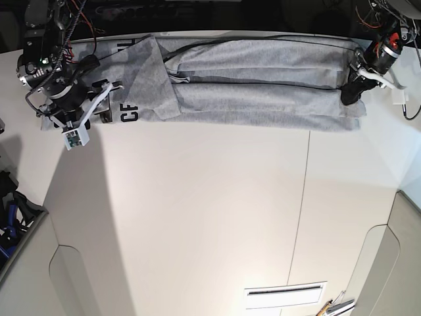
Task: Fold the T-shirt properly
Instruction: 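Move the left gripper to the shirt's end and grasp it for folding, then fold the grasped strip end with the left gripper toward the right gripper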
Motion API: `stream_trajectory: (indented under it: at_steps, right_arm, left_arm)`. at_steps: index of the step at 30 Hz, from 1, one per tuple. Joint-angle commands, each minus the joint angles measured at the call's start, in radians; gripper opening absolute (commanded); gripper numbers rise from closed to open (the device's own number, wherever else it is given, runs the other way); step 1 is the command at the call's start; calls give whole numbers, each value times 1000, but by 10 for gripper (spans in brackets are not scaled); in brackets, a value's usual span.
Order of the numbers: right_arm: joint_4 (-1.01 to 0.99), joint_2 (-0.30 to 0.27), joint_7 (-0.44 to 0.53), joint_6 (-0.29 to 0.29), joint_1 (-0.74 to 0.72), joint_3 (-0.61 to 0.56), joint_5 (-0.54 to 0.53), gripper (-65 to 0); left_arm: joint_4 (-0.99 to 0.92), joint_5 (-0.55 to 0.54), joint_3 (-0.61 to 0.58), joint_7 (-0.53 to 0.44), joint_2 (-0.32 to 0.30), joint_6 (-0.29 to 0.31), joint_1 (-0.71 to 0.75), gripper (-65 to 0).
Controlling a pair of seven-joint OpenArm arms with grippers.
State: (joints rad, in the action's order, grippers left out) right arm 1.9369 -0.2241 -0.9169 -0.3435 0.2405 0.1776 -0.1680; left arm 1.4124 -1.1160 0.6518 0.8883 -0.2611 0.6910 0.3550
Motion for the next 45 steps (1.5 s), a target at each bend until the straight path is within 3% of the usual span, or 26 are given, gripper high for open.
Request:
stream_trajectory:
  at_steps: [1,5,7,13,21,32,39,45]
  right_arm:
    - [16,-9,23,0,-7,6,2,-357]
    - [16,-9,19,8,-7,15,50,-357]
    - [16,-9,8,8,-7,32,60,-357]
    - [16,-9,-11,8,-7,126,59,-357]
    - [16,-35,-38,8,-5,235,52,-357]
    - [16,-53,-45,8,7,242,50,-357]
    - [16,-53,-45,8,7,242,26,-357]
    - [16,-53,-45,8,7,242,26,-357]
  left_arm:
    - [32,-82,2,44,-17,7,3,-650]
    - [99,-368,2,286,-7,7,3,-650]
    - [135,-368,2,342,11,7,10,-650]
    - [228,-368,-37,339,76,7,37,-650]
    - [237,-368,-272,328,138,7,5,-650]
    - [237,-368,-494,309,222,7,-42,-650]
    - [236,-270,-618,267,250,7,-80,-650]
    - [236,-173,-632,215,250,7,-92,-650]
